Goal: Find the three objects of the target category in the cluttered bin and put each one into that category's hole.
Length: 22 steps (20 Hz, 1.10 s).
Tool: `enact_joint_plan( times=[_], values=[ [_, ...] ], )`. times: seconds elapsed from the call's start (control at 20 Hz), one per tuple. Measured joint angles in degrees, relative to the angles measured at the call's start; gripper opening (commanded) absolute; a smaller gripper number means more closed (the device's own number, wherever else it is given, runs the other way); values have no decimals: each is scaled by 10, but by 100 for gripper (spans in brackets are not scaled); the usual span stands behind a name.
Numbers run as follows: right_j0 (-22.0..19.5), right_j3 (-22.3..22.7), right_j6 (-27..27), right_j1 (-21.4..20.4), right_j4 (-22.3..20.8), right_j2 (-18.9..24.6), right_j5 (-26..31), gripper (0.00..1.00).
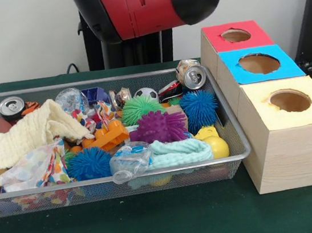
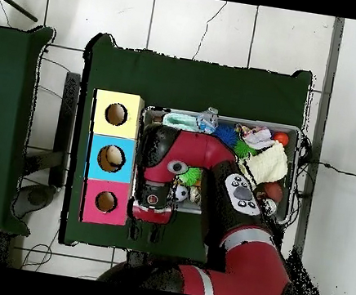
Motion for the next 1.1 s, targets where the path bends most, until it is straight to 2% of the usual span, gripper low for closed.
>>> enact_joint_plan(
  times=[0.4, 1.1],
  values=[
    [22, 0, 0, -2, 0, -7, -12, 100],
    [29, 0, 0, -4, 0, -21, -12, 100]
  ],
)
